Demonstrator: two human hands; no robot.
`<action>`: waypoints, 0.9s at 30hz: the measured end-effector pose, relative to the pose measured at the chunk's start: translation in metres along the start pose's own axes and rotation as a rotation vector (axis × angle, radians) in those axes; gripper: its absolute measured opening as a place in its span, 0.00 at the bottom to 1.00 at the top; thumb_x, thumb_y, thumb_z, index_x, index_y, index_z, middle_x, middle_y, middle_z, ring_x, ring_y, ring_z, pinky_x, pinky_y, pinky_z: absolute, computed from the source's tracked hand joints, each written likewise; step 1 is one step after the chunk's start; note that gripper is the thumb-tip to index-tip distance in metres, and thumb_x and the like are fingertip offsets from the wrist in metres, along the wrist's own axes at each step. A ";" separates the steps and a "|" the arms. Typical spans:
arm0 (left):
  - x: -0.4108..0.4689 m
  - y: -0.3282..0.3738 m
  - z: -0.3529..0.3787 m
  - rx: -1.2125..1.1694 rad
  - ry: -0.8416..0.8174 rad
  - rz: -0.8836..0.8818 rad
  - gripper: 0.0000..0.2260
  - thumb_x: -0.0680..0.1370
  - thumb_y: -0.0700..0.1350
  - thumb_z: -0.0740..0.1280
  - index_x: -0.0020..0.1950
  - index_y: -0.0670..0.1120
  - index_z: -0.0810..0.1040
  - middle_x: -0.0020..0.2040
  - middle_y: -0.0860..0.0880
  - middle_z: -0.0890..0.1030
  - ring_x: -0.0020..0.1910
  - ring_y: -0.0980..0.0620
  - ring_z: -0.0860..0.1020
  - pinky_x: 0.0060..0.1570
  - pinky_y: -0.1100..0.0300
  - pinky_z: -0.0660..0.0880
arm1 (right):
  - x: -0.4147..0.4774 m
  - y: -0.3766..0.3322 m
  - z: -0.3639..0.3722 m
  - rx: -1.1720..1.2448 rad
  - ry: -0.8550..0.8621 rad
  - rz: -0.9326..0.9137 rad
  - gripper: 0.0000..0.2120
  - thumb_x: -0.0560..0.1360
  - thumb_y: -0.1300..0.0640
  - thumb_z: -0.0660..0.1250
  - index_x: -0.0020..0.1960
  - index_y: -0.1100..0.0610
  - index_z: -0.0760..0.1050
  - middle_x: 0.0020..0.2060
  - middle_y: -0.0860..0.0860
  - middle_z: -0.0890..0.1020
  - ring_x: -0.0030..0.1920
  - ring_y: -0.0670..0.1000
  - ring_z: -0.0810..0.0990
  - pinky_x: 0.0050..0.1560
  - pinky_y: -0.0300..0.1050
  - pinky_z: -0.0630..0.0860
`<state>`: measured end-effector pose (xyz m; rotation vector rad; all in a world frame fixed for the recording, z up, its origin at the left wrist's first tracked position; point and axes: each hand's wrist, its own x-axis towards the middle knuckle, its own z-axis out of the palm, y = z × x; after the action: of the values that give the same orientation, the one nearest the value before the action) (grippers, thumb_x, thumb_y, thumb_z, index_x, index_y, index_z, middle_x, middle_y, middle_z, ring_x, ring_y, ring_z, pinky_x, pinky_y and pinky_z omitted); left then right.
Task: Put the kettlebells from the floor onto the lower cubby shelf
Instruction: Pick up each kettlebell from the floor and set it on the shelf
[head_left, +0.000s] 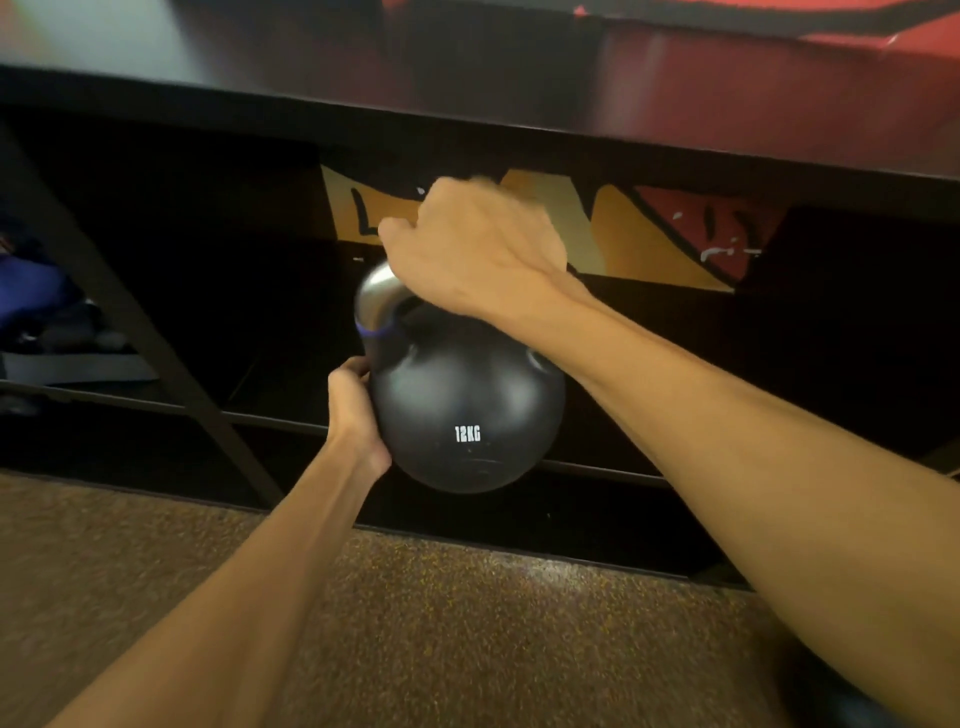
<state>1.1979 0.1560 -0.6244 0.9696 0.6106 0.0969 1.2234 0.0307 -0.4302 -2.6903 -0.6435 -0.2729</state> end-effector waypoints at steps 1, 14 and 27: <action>0.007 0.004 0.001 0.019 -0.005 0.011 0.21 0.81 0.53 0.56 0.60 0.46 0.84 0.57 0.42 0.87 0.60 0.40 0.84 0.63 0.43 0.78 | 0.008 0.000 0.002 -0.011 0.010 0.014 0.17 0.80 0.44 0.59 0.36 0.51 0.70 0.34 0.47 0.74 0.41 0.52 0.79 0.38 0.47 0.68; 0.020 0.020 0.010 0.172 -0.067 0.043 0.21 0.82 0.57 0.56 0.54 0.46 0.84 0.47 0.44 0.88 0.49 0.43 0.87 0.53 0.47 0.80 | 0.031 0.018 0.030 -0.131 0.279 -0.099 0.23 0.82 0.41 0.55 0.42 0.54 0.79 0.30 0.48 0.75 0.36 0.54 0.81 0.39 0.50 0.78; -0.019 0.002 0.018 0.293 -0.060 0.486 0.24 0.81 0.67 0.63 0.67 0.52 0.81 0.59 0.50 0.86 0.60 0.50 0.84 0.66 0.43 0.78 | -0.089 0.099 0.113 0.579 0.257 0.368 0.61 0.61 0.20 0.71 0.83 0.36 0.42 0.79 0.44 0.66 0.78 0.51 0.64 0.77 0.59 0.63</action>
<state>1.1923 0.1374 -0.6073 1.3881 0.3276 0.4166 1.2027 -0.0436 -0.5868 -2.1118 -0.1118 -0.2749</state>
